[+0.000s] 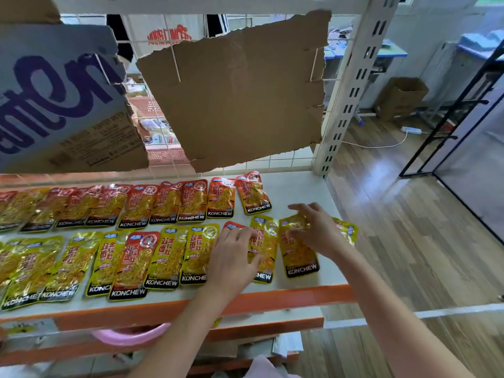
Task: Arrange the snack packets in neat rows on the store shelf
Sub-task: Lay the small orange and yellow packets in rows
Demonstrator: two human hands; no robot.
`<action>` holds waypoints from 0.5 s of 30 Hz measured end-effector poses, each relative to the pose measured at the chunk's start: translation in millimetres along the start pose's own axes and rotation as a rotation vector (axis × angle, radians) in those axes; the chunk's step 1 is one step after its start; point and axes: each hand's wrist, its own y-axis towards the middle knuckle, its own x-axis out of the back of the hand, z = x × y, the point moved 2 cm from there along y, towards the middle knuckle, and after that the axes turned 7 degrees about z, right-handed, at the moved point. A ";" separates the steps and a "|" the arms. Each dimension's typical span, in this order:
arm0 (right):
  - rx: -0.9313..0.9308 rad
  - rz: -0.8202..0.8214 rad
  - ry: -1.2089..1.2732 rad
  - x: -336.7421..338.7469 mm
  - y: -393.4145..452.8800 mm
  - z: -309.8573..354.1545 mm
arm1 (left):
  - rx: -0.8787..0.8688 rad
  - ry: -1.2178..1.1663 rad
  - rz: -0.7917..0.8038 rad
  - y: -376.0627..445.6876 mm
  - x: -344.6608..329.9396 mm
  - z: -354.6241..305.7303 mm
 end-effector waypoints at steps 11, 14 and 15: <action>0.173 -0.187 -0.415 -47.0 -31.3 -6.6 | -0.078 0.146 0.195 -13.6 -9.1 29.3; 0.159 -0.216 -0.421 -51.8 -31.8 -0.8 | -0.028 0.204 0.190 -15.8 -10.8 22.7; 0.169 -0.226 -0.413 -51.2 -31.2 -1.6 | -0.015 0.202 0.199 -15.5 -10.5 21.3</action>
